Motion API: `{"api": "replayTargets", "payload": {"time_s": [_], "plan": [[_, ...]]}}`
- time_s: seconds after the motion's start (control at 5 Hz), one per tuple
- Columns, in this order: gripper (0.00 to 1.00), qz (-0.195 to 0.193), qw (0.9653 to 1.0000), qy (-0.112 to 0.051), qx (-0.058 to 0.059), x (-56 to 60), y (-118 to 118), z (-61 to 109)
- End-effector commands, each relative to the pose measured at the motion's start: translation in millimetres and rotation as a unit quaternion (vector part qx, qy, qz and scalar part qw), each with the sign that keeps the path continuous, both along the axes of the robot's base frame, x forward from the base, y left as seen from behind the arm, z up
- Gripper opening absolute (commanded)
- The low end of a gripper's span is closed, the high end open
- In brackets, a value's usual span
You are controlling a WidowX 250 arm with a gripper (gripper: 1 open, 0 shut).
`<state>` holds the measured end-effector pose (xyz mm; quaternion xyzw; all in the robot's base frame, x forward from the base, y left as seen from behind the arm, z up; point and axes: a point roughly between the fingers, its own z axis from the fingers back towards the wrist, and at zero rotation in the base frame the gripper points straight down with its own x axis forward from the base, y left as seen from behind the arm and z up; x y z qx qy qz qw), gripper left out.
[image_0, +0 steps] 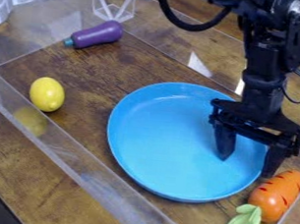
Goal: Move the carrot to the left side
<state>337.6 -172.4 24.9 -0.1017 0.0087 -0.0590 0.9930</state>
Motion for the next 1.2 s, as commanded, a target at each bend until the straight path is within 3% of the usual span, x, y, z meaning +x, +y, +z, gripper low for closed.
{"api": "replayTargets", "payload": {"time_s": [0.0,0.6,1.0], "plan": [[1.00,-0.081,0.9967,0.012,0.000,-23.3,-15,-12.9],[1.00,-0.064,0.9978,0.017,-0.005,-41.9,-22,-21.2],[1.00,-0.085,0.9961,0.024,-0.008,-30.1,-23,-25.0]]}}
